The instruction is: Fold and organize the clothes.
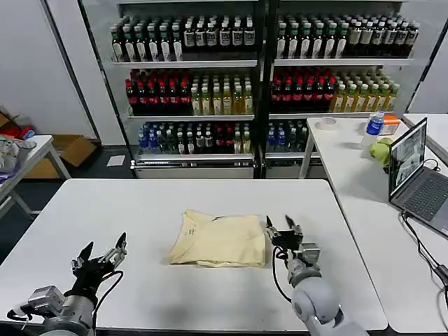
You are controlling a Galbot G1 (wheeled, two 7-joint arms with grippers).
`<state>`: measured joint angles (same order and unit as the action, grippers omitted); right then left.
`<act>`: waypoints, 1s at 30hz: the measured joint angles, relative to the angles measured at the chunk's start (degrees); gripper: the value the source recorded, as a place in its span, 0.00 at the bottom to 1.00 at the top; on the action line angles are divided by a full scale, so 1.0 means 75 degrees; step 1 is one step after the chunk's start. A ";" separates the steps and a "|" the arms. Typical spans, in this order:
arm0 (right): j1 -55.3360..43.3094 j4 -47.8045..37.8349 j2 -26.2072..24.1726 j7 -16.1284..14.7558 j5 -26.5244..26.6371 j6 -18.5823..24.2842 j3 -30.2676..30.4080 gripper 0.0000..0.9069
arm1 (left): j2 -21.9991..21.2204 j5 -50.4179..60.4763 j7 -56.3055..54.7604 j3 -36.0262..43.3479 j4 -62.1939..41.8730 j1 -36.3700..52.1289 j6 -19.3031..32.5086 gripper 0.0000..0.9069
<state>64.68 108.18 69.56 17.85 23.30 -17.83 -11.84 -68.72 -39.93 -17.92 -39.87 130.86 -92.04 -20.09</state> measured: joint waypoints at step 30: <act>0.3107 0.2351 -0.0022 -0.0455 -0.1512 0.1404 -0.1805 1.00 | 0.0480 0.0850 0.0957 0.0184 0.0170 -0.0091 0.0118 1.00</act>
<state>87.97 125.82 69.39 14.44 11.96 -7.30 -25.38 -65.12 -33.55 -10.75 -38.49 132.13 -92.72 -19.20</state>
